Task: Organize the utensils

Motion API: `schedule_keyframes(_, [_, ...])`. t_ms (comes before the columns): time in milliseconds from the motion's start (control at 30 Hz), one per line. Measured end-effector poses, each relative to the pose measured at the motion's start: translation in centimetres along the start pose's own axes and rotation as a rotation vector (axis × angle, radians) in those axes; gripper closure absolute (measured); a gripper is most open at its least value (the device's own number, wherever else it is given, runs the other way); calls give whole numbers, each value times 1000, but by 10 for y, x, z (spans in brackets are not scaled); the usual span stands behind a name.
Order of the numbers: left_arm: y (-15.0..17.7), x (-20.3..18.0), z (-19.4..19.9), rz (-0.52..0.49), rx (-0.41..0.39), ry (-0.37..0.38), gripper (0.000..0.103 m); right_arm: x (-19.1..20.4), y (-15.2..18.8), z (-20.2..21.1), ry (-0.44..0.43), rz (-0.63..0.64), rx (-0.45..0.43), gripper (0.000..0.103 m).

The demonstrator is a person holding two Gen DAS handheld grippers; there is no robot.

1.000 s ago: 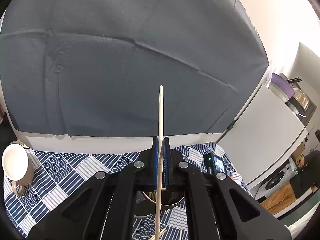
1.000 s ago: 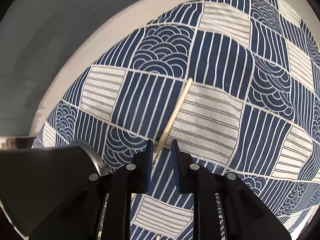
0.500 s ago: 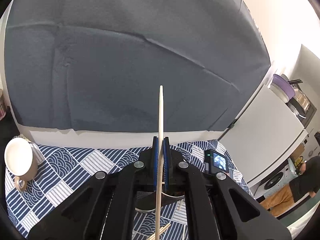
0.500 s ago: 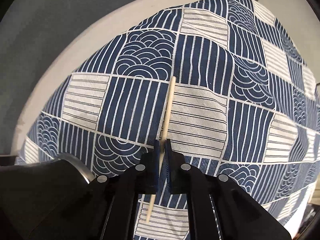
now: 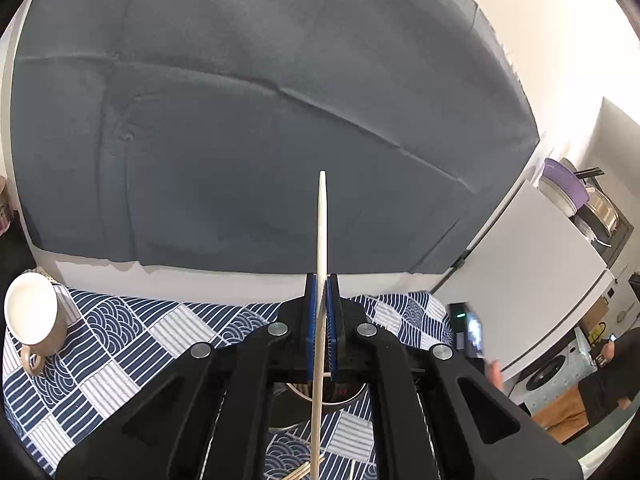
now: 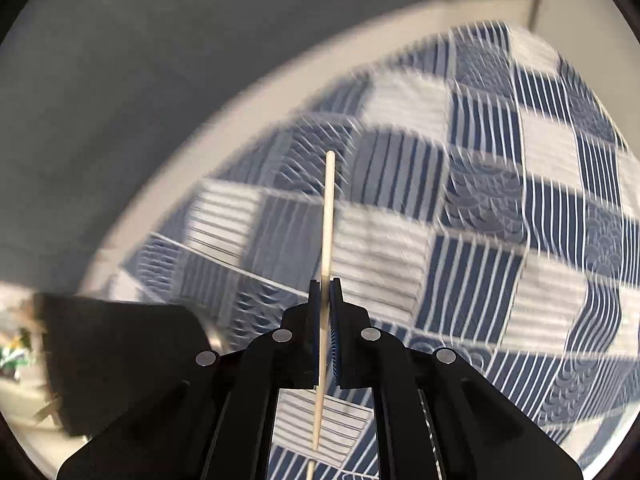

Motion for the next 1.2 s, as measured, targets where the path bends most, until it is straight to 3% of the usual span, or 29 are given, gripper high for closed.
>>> schedule_keyframes(167, [0,-8,-6,68,-17,61,98,34,-32,64,-173,116,-161,99])
schedule_keyframes(333, [-9,-16,-2,73,-114,89,98,100,-57,119,-355,258,-307,99])
schedule_keyframes(533, [-14,-13,-12,106,-181,111,98,155,-64,153,-529,384,-373,99])
schedule_keyframes(800, [-12,-3,-32,93,-225,78,98,189,-53,145,-619,492,-445,98])
schedule_keyframes(1033, [-4,7,-37,72,-270,25,98,202,-39,108,-648,567,-432,98])
schedule_keyframes(1200, [2,14,-40,102,-301,58,98,200,-26,92,-633,619,-436,98])
Point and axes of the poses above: each gripper's, at about its wrist camera, not at the fingertips, and z roughly against the way its jaws point, x to its left, y to its underside, the point moved 9 cm from there along -z, roughly the way its jaws point, and after that the axes turned 7 degrees about z, right-handed, at the moved point
